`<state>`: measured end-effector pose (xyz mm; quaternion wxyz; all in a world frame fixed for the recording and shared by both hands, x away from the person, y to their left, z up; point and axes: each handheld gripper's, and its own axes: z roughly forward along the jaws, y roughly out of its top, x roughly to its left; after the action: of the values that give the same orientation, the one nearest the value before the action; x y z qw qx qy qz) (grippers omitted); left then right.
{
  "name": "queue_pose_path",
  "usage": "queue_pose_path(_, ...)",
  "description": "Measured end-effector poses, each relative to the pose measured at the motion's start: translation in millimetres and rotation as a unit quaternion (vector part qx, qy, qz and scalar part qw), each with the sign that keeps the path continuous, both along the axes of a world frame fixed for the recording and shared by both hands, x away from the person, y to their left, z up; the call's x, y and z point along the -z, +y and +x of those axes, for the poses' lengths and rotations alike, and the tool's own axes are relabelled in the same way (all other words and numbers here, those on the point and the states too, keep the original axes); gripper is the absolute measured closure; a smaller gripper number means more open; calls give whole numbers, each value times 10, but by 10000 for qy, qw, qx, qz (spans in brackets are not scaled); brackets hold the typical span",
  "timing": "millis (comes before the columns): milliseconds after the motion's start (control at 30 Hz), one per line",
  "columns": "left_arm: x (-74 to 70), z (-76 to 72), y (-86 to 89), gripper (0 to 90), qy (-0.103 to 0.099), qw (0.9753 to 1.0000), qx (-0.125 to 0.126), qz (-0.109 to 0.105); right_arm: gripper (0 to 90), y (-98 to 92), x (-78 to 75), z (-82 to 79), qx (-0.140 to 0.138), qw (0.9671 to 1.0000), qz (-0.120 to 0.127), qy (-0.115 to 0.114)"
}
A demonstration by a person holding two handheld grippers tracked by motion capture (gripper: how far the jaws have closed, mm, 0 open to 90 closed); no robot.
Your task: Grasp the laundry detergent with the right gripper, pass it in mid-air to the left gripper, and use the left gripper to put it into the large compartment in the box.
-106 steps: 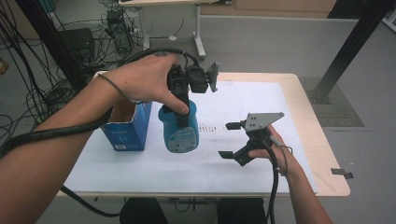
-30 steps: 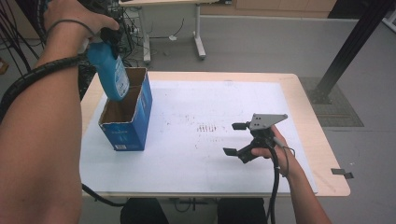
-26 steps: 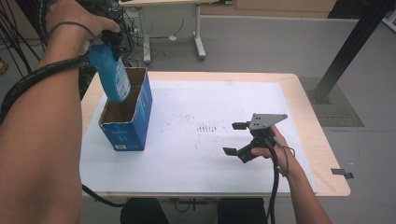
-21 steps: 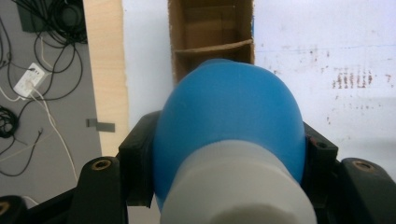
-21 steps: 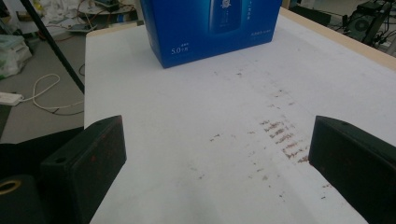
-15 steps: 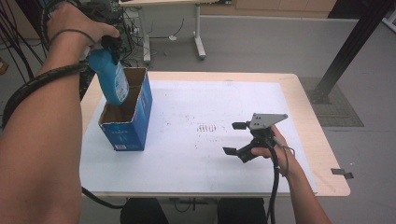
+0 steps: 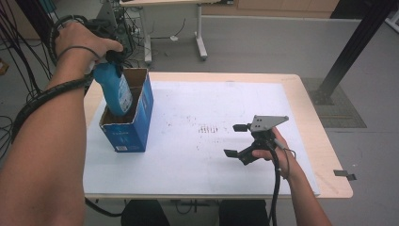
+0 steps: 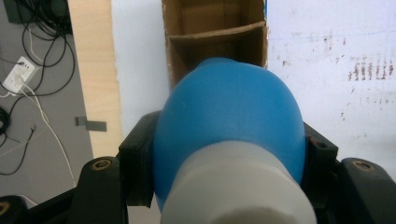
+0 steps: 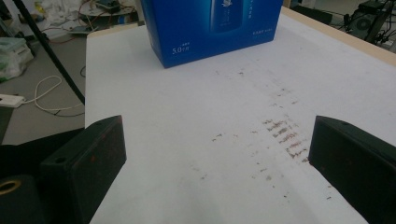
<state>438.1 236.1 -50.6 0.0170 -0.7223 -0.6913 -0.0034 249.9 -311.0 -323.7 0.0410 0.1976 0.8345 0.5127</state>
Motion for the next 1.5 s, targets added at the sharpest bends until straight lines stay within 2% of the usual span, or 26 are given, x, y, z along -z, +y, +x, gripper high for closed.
queue_pose_path(500,307,47,-10,377,158,9999,8,-22,41,-32,28,-6,36,10000,65,24)
queue_pose_path(800,496,57,-54,377,227,9997,134,1,40,-31,72,-1,28,9999,84,76)
queue_pose_path(1167,758,58,-45,376,313,9994,147,-26,38,-39,85,-5,32,9999,128,86)
queue_pose_path(1500,902,47,-14,376,365,9993,120,-46,38,-47,116,-3,27,9998,151,104)
